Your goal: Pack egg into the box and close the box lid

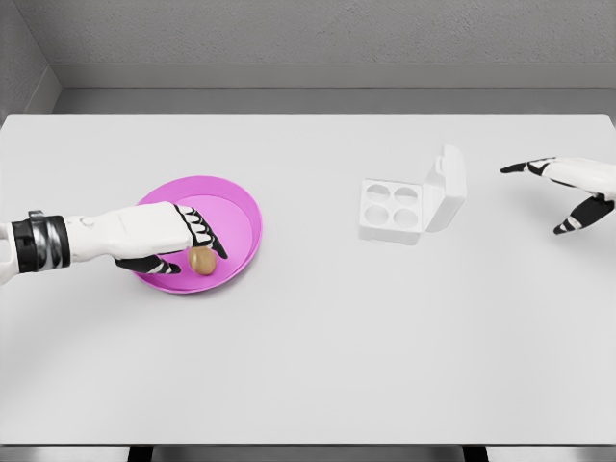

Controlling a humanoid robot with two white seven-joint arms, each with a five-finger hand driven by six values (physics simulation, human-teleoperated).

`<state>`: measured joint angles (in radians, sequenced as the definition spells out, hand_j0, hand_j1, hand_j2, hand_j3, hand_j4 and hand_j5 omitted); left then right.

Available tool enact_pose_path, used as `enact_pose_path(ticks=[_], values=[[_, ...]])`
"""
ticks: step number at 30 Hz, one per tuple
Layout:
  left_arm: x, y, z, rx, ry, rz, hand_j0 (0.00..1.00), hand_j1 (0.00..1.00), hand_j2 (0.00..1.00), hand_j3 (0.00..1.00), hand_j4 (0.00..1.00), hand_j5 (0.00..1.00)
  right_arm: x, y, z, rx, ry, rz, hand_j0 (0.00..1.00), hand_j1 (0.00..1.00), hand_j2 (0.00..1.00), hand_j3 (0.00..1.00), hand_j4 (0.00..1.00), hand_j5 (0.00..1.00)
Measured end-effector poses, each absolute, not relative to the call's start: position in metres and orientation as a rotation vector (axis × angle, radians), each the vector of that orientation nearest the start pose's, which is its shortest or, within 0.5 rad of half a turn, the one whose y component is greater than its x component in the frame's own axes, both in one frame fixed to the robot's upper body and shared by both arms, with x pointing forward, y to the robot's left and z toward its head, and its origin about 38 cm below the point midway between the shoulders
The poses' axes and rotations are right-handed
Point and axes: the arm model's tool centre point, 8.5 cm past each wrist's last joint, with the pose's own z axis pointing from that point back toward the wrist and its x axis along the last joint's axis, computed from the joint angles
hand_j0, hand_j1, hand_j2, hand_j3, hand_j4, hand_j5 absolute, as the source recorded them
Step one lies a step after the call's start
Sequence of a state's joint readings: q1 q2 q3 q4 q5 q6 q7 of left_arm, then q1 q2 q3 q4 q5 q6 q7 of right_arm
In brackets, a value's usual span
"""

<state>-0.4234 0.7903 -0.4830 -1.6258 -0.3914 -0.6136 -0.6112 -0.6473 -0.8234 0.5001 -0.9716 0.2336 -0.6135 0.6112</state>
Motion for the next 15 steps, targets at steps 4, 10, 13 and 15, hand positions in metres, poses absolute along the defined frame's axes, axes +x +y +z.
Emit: enact_pose_path(ticks=[4, 10, 13, 15], values=[[0.384, 0.276, 0.182, 0.235, -1.439, -2.145, 0.75, 0.75, 0.75, 0.75, 0.75, 0.75, 0.456, -0.44, 0.177, -0.366, -1.194, 1.646, 1.0, 1.0, 1.0, 1.0, 1.0, 1.0], [0.386, 0.277, 0.178, 0.229, -1.435, -2.131, 0.75, 0.75, 0.75, 0.75, 0.75, 0.75, 0.456, -0.437, 0.179, -0.367, -1.201, 1.656, 1.0, 1.0, 1.0, 1.0, 1.0, 1.0], [0.391, 0.278, 0.173, 0.221, -1.431, -2.105, 0.75, 0.75, 0.75, 0.75, 0.75, 0.75, 0.456, -0.437, 0.179, -0.366, -1.199, 1.656, 1.0, 1.0, 1.0, 1.0, 1.0, 1.0], [0.393, 0.278, 0.17, 0.218, -1.431, -2.093, 0.75, 0.75, 0.75, 0.75, 0.75, 0.75, 0.455, -0.437, 0.177, -0.362, -1.197, 1.656, 1.0, 1.0, 1.0, 1.0, 1.0, 1.0]])
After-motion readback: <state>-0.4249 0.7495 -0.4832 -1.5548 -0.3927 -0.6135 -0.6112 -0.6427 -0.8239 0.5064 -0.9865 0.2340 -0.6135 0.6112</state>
